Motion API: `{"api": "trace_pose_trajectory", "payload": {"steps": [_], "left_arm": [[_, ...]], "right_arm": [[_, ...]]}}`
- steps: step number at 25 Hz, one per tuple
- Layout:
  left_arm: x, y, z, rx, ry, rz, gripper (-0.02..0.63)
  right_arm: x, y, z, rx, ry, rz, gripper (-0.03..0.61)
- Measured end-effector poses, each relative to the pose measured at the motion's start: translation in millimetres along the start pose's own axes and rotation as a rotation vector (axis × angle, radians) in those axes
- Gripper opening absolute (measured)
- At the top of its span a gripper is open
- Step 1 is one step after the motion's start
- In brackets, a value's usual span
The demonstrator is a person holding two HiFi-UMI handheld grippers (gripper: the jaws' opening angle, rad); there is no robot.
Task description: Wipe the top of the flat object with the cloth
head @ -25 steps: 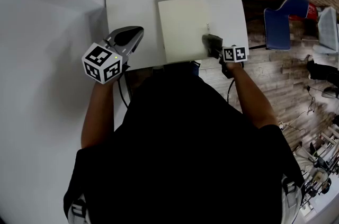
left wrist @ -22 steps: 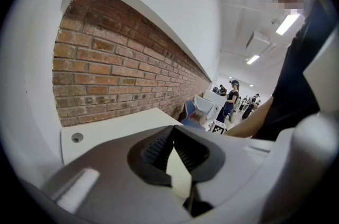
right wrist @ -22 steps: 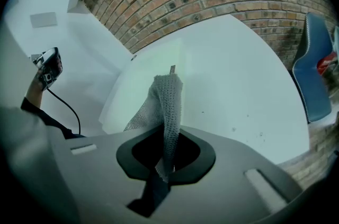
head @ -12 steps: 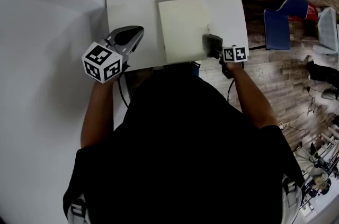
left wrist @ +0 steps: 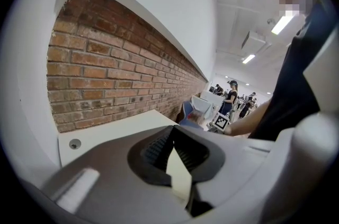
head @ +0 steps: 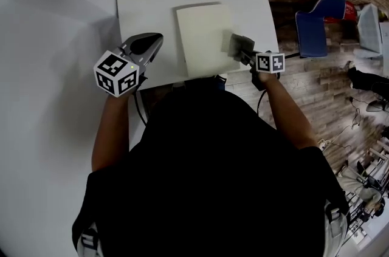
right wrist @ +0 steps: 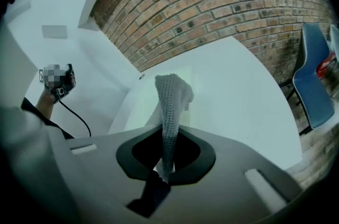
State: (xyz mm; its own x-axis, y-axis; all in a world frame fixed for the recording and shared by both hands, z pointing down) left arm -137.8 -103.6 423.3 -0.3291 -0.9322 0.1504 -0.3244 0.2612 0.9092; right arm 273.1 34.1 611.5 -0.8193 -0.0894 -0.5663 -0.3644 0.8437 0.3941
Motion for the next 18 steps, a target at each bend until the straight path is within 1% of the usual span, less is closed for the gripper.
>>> {"api": "trace_pose_trajectory", "payload": {"steps": [3, 7, 14, 18], "left_arm": [[4.8, -2.2, -4.4, -0.004, 0.005, -0.006, 0.002], [12.4, -3.2, -7.3, -0.001, 0.006, -0.009, 0.002], [15.9, -6.1, -9.5, -0.007, 0.014, -0.016, 0.002], [22.0, -9.6, -17.6, -0.012, 0.024, -0.019, 0.002]], "right_arm": [[7.4, -12.2, 8.7, -0.048, -0.021, -0.004, 0.01], [19.9, -30.8, 23.6, -0.129, -0.076, -0.039, 0.01], [44.7, -60.6, 62.6, -0.272, -0.09, -0.003, 0.009], [47.4, -78.1, 77.6, -0.337, -0.121, -0.028, 0.011]]}}
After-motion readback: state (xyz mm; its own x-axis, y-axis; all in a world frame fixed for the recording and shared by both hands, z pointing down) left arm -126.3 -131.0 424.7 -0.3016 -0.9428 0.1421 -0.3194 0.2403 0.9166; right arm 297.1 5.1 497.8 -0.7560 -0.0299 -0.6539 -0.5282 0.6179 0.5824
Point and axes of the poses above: the fingertips, and each gripper's own axes: z backward along the fingers, x to its left, y out of its underside, the point moved 10 cm from there along z, backward along the fingers, and after that the axes turned 8 degrees about -z, right-handed, at the moved point
